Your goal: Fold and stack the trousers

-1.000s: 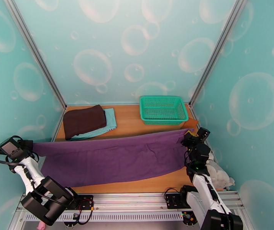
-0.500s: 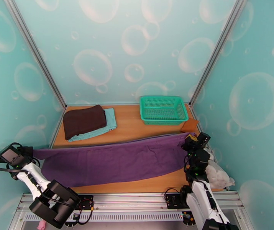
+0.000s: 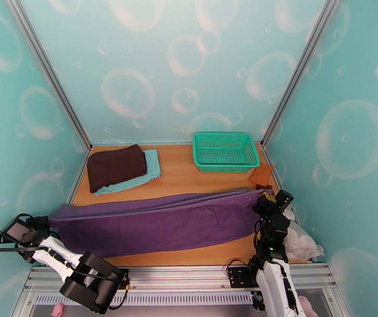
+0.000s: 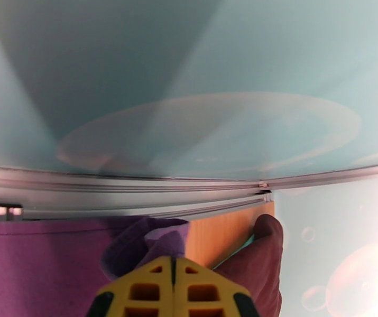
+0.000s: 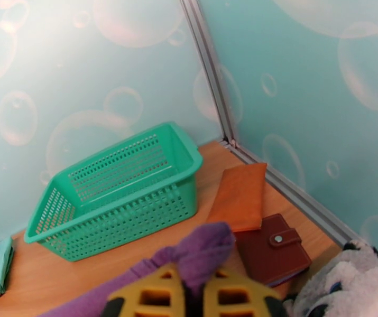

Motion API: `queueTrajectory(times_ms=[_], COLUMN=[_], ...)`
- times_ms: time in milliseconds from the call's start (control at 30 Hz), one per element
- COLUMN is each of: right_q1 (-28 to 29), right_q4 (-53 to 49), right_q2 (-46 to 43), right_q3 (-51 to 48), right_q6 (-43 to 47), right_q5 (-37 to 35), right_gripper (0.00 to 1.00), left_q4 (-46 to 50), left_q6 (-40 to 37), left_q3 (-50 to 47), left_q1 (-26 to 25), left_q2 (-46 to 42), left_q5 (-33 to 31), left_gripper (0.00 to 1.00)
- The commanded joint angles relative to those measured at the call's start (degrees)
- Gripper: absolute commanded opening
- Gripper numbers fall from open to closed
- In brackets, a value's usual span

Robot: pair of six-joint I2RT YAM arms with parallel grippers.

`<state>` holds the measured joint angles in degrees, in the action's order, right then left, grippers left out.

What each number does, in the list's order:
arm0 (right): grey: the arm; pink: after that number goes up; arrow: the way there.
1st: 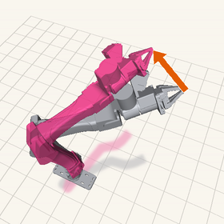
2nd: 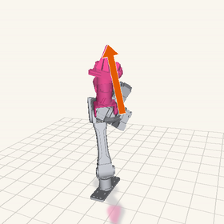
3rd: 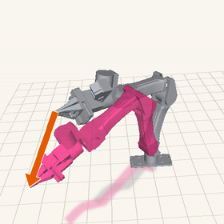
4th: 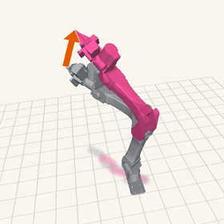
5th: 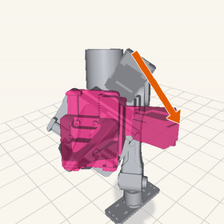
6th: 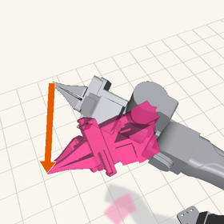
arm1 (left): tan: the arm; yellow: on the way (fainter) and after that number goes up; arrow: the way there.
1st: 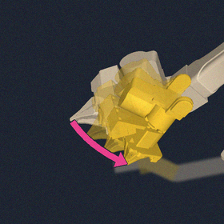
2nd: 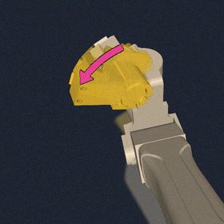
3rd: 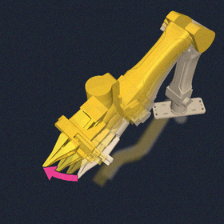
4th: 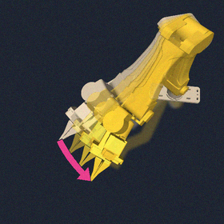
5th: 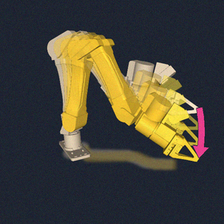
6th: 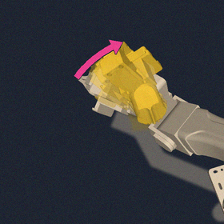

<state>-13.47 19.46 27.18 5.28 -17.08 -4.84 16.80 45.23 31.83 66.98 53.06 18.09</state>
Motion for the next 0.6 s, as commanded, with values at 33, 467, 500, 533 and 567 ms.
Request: queueTrajectory(times_ms=[33, 467, 500, 533, 567], right_q1=[-1.02, -1.07, -1.03, -1.04, -1.03], right_q4=[-1.99, -17.81, -18.43, -18.6, -18.57], right_q2=[-5.37, -24.24, -25.04, -25.63, -25.88], right_q3=[-1.79, -2.29, -2.2, -2.07, -1.99], right_q6=[-3.86, -4.83, -4.72, -4.71, -4.55], right_q5=[-2.82, -8.54, -9.52, -10.25, -10.59], right_gripper=[0.14, 0.41, 0.44, 0.48, 0.52], left_q4=[-2.78, -1.88, -1.78, -1.6, -1.2], left_q6=[0.84, 2.52, 2.66, 2.65, 2.67], left_q3=[-2.43, -2.65, -2.7, -2.65, -2.61], left_q1=[3.1, 5.45, 5.43, 5.38, 5.41], left_q2=[-0.2, -1.5, -1.75, -2.16, -2.55], left_q5=[2.41, 9.24, 10.66, 11.96, 13.04], left_gripper=[0.0, 0.06, 0.1, 0.16, 0.2])
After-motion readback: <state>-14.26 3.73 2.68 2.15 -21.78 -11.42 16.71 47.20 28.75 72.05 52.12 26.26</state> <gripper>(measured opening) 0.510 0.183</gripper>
